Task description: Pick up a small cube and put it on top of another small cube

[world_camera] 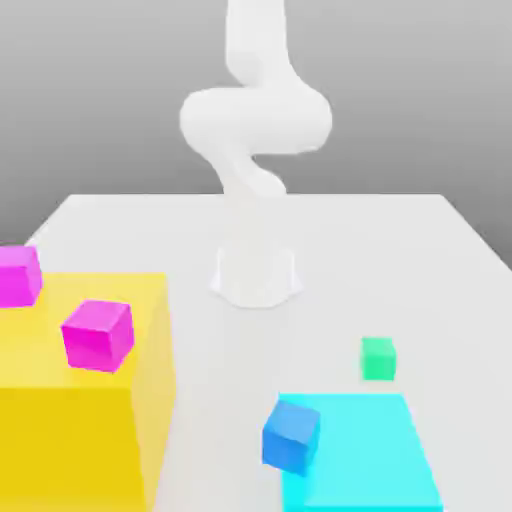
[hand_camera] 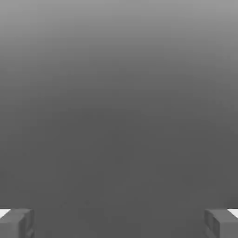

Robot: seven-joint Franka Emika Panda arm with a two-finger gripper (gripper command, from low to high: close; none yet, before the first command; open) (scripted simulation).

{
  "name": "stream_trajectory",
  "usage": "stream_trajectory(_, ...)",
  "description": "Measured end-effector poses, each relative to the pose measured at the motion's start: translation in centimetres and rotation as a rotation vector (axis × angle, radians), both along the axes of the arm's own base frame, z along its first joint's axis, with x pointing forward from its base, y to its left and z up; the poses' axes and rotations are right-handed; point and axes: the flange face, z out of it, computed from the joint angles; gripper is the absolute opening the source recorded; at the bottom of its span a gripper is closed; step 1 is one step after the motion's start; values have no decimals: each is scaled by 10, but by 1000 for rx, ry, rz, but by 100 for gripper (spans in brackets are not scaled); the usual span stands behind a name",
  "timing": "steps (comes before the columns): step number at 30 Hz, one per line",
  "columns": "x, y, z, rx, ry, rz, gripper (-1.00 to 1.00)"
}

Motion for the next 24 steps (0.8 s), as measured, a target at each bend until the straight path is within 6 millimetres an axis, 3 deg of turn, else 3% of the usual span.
stream_trajectory(4, 27, 49, -99, -110, 127, 239, 0)
stream_trajectory(9, 19, 108, -225, -246, 273, 555, 0)
stream_trajectory(13, -20, 146, -326, -361, 388, 839, 0)
stream_trajectory(18, -108, 168, -454, -517, 542, 1252, 0)
stream_trajectory(20, -121, 168, -482, -537, 564, 1309, 0)
stream_trajectory(24, -127, 169, -516, -543, 570, 1334, 0)
